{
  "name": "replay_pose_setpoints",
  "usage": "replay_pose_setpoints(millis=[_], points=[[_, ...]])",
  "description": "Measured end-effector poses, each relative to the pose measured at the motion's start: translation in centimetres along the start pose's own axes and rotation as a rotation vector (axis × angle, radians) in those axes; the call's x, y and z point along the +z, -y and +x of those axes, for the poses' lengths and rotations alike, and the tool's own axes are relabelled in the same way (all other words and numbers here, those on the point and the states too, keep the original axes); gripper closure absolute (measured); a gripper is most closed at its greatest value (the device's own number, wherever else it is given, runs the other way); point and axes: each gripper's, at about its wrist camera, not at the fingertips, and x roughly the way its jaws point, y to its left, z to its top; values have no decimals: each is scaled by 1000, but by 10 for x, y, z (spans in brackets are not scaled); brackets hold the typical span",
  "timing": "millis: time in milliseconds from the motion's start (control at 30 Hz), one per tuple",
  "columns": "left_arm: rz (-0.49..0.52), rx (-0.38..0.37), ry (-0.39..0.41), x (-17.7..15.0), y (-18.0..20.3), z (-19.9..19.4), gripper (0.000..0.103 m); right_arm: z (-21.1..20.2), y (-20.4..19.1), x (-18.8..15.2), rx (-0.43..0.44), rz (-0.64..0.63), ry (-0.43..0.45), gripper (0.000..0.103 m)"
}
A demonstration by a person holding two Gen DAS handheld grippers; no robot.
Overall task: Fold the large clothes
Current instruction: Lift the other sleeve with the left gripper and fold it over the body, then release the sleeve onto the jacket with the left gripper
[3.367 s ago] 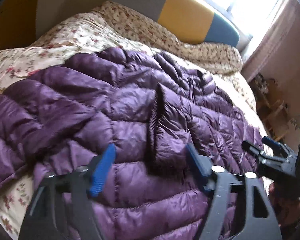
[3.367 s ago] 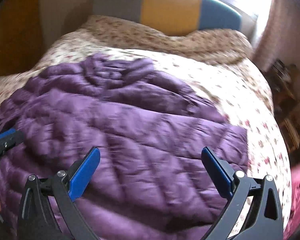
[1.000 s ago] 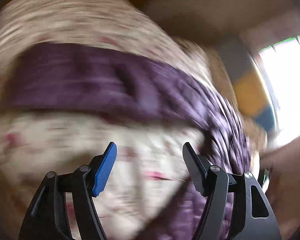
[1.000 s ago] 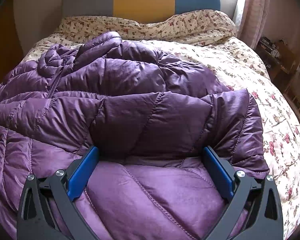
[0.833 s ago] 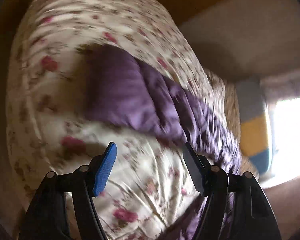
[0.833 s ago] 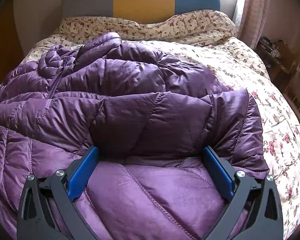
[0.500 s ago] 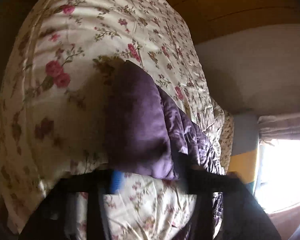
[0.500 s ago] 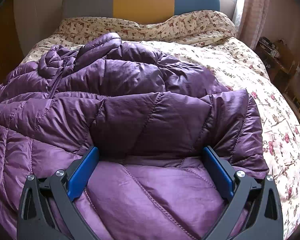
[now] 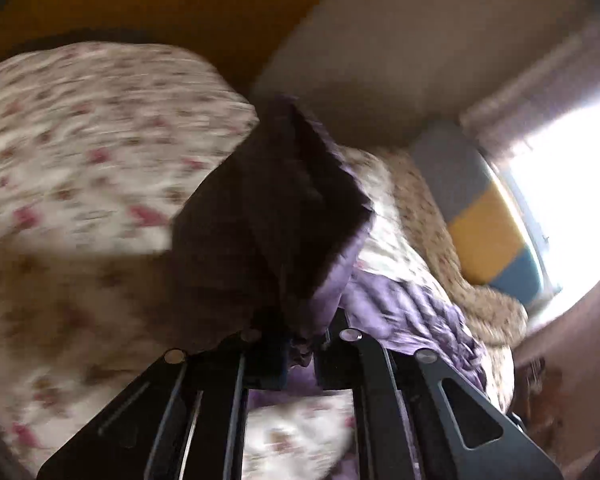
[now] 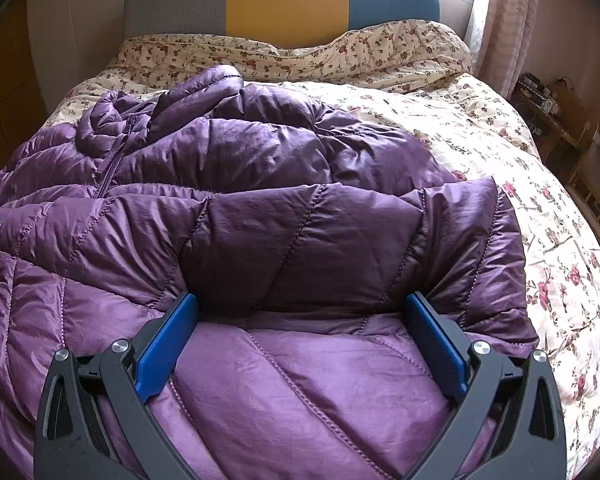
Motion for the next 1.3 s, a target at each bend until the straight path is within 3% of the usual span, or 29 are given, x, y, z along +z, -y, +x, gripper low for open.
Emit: replay_pose_setpoints(millis=[300, 533, 733, 833, 967, 1033, 1100, 1167, 1300], points=[[159, -233, -176, -39, 140, 78, 96, -1, 0, 0, 2, 2, 0, 2], [249, -420, -353, -99, 234, 124, 96, -1, 0, 1, 9, 7, 1, 2], [331, -555, -488, -151, 293, 143, 96, -1, 0, 2, 25, 19, 3, 2], [363, -612, -548, -171, 314, 154, 96, -1, 0, 2, 31, 24, 5, 2], [378, -632, -612, -191, 326, 167, 95, -1, 1, 2, 37, 28, 7, 2], [372, -621, -636, -194, 325, 176, 86, -1, 2, 2, 36, 27, 7, 2], [363, -615, -639, -194, 320, 185, 66, -1, 3, 1, 34, 26, 6, 2], [350, -619, -636, -192, 313, 186, 52, -1, 3, 1, 35, 26, 6, 2], [342, -611, -623, -188, 304, 185, 51, -1, 2, 1, 32, 24, 5, 2]])
